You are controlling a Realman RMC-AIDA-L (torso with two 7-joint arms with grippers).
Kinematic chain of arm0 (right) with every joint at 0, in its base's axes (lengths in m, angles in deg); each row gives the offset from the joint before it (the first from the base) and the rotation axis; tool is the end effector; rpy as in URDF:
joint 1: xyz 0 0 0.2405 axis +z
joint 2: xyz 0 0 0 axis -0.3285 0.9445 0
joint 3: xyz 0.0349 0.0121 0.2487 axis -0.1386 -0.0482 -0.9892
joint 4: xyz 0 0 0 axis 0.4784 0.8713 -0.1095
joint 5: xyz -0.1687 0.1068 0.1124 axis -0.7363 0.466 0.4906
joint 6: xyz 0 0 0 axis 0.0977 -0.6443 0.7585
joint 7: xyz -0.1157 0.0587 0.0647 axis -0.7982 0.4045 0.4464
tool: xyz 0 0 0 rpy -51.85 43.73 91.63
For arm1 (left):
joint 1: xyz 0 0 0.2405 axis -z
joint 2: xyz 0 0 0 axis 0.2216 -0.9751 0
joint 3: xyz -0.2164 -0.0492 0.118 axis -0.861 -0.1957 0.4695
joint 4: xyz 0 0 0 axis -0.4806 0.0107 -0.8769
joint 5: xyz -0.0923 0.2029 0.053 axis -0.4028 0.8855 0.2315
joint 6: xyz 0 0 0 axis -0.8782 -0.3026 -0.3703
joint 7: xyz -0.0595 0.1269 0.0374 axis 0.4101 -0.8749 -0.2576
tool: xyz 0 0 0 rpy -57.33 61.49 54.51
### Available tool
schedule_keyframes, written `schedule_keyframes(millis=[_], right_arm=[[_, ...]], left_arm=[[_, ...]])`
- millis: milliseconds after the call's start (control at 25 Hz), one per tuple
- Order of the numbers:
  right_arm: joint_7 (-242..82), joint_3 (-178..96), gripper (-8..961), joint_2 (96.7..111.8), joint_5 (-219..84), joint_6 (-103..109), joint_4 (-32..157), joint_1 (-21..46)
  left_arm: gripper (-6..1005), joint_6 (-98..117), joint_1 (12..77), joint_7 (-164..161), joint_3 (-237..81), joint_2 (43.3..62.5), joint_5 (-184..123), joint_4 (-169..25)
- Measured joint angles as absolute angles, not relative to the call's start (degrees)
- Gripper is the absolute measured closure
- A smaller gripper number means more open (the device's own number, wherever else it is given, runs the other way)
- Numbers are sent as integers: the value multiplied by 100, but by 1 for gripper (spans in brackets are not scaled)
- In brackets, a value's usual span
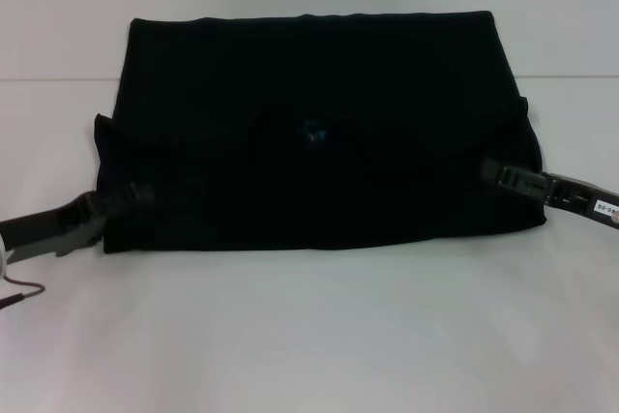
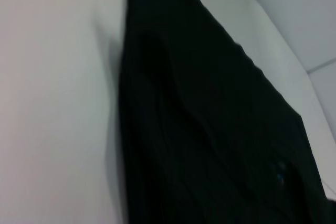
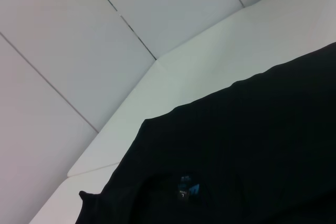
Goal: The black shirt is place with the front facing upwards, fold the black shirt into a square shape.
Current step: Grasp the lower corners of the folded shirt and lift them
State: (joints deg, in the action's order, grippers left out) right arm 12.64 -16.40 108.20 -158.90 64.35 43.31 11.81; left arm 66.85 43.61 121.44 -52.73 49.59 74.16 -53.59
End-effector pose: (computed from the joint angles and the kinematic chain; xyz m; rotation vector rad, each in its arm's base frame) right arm 0.3206 0.3681 0.0004 -2.1417 1.3323 0.8712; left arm -0.3636 0.3619 0.0204 -1.8162 -1.8787 -0.7501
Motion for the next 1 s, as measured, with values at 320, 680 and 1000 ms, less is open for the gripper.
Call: schedule_keyframes(millis=[320,680,1000], right_arm=[[1267,-1638,143,10786,-15895,6452,4283,1130],[3012,-1557,143,9983,-16940,6578,3854,1304],[4868,-1503,145,9747,-19035,6684,3221,2030]], left_arm=[[37,6864,4454,12511,-5162,4931,7951,-5220],[384,6964,4550,12637,-5113,4883,8208,-5148],[570,7053,4567,12651,-5113,4874,8214,-5116]])
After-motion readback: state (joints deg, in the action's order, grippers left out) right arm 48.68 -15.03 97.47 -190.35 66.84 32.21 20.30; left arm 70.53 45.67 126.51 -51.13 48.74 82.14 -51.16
